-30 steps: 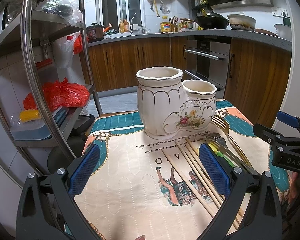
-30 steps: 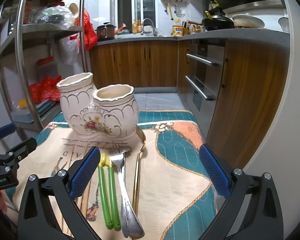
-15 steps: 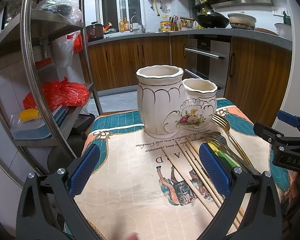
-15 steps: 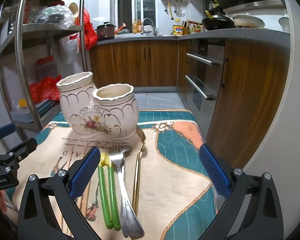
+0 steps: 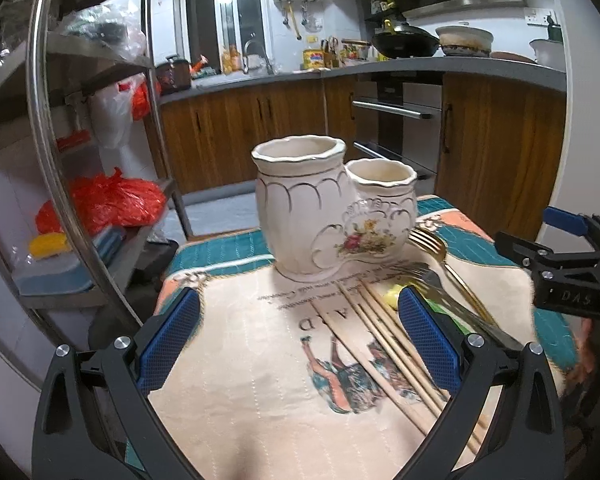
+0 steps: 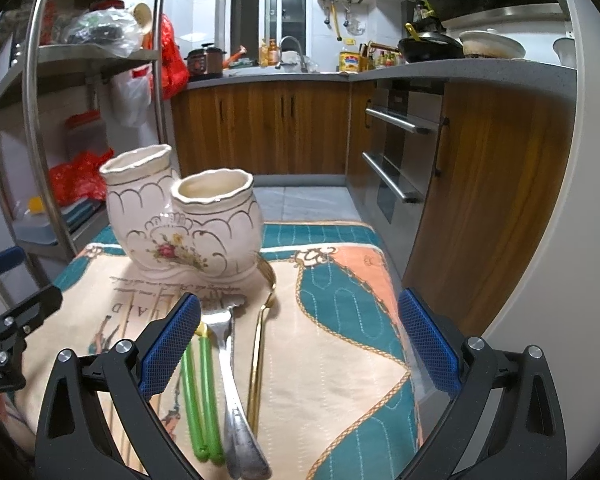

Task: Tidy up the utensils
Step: 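Grasp one wooden chopstick with the left tool while the right tool grasps the gold fork, then lift the chopstick with the left tool while the right tool lifts the gold fork toward the holder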

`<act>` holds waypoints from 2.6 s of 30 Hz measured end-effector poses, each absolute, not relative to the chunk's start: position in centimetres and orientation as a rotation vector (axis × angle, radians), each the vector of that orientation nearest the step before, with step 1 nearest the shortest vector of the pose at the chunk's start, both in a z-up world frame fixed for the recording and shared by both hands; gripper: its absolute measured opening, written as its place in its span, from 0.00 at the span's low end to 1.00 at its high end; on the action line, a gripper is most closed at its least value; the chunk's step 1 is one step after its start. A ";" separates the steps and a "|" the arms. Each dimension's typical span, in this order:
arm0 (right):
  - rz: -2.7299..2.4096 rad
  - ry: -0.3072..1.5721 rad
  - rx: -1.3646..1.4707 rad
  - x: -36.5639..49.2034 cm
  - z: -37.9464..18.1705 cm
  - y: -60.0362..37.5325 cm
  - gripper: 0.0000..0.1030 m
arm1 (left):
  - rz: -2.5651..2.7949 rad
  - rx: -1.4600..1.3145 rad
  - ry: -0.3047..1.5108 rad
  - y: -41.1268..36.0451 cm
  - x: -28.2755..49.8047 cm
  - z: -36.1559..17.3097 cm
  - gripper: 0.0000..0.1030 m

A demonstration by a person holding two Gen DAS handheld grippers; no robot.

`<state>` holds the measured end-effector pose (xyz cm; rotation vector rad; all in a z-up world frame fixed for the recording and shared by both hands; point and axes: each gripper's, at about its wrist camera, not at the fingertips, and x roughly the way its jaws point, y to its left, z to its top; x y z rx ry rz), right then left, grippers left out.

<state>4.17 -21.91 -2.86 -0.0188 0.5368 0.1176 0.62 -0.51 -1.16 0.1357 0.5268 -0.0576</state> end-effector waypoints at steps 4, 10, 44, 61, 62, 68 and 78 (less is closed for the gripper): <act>0.098 0.571 -0.042 5.1 -3.3 -22.1 0.95 | -0.056 0.175 0.580 -0.4 1.4 -1.5 0.95; 0.095 0.629 -0.006 7.6 -2.7 -22.3 0.95 | -0.076 0.085 0.716 0.7 3.3 -3.1 0.95; 0.273 0.897 -0.004 16.3 -7.6 -19.1 0.07 | -0.224 0.116 0.923 -3.0 3.9 -6.8 0.16; 0.301 0.579 -0.038 9.5 0.2 -21.4 0.05 | -0.298 0.073 0.868 -1.6 3.6 -5.7 0.04; 0.307 0.545 -0.044 8.8 0.9 -21.4 0.05 | -0.304 0.074 0.852 -1.6 3.3 -5.4 0.04; 0.335 0.361 -0.069 6.4 3.4 -21.2 0.04 | -0.327 0.111 0.636 -1.9 1.4 -2.4 0.04; 0.307 0.201 -0.058 4.7 5.7 -20.6 0.04 | -0.325 0.071 0.352 -0.6 0.3 2.9 0.04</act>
